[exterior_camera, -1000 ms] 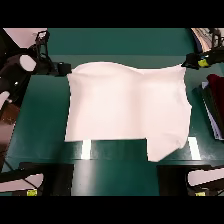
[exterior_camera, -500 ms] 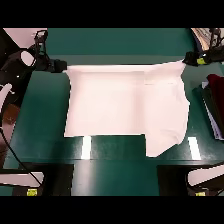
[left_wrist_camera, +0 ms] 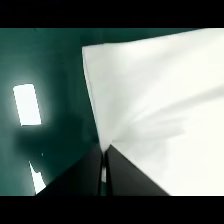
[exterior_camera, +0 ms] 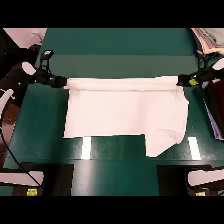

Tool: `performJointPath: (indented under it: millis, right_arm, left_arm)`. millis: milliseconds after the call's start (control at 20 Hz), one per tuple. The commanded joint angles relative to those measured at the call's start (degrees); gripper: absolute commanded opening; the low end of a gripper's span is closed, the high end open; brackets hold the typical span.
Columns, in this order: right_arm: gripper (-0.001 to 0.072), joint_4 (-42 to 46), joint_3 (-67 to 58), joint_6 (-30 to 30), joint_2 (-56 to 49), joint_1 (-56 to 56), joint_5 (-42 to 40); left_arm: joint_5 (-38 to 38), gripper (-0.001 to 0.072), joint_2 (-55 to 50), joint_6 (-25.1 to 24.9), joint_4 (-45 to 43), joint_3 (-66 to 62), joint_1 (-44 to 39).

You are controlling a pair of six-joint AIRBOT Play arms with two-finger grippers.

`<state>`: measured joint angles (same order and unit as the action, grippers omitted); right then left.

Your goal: Fold the shirts.

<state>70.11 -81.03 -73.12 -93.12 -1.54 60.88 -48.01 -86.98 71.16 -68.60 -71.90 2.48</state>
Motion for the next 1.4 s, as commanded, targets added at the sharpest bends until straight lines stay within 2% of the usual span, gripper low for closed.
performJointPath:
  millis: [0, 50, 200, 350, 400, 650, 700, 900, 1150, 1250, 1300, 1350]
  right_arm:
    - [0.0381, -0.1, 3.3, -1.6, 0.4, 0.5, 0.0]
    - [0.0512, -0.1, 2.6, -2.9, 0.5, 0.5, 1.5]
    - [0.0502, -0.1, -0.2, -3.5, 2.1, -1.4, 9.9]
    - [0.0501, -0.2, 3.1, -1.7, 8.9, -4.6, 16.4]
    - [0.0502, -0.7, 5.2, -0.6, 11.6, -5.7, 17.7]
    - [0.0493, -14.1, 16.8, 6.1, 23.0, -12.3, 19.6]
    - [0.0437, -15.6, 18.6, 6.8, 24.5, -13.2, 19.3]
    - [0.0434, -16.6, 22.9, 7.6, 28.8, -15.4, 19.1]
    - [0.0434, -16.6, 23.2, 7.6, 31.4, -15.6, 19.3]
    - [0.0434, -16.6, 23.2, 7.6, 32.2, -15.6, 19.3]
    - [0.0434, -16.6, 23.2, 7.6, 32.6, -15.6, 19.2]
    - [0.0434, -16.6, 23.2, 7.6, 33.0, -15.6, 19.3]
  left_arm:
    - [-1.0, 0.0411, 0.0, 0.5, 0.8, 1.3, 0.1]
    - [-1.9, 0.0608, 0.1, 1.9, 0.5, 1.3, 0.1]
    - [-10.9, 0.0609, 0.2, 3.4, -2.2, -1.3, 1.5]
    - [-20.5, 0.0609, 3.4, 3.4, -1.5, -0.9, 6.4]
    - [-21.8, 0.0609, 5.7, 2.9, -1.3, 1.5, 8.0]
    - [-27.4, 0.0609, 19.4, -2.8, 6.7, 22.3, 12.2]
    - [-28.5, 0.0609, 21.4, -3.0, 8.3, 26.6, 12.2]
    - [-27.1, 0.0609, 24.4, -4.8, 11.6, 38.1, 12.2]
    - [-23.1, 0.0609, 24.4, -5.7, 13.9, 42.9, 12.2]
    - [-21.3, 0.0608, 24.4, -6.0, 15.9, 43.7, 12.1]
    - [-20.1, 0.0562, 24.4, -6.3, 17.1, 44.0, 11.6]
    - [-18.9, 0.0407, 24.4, -6.3, 17.4, 44.0, 10.5]
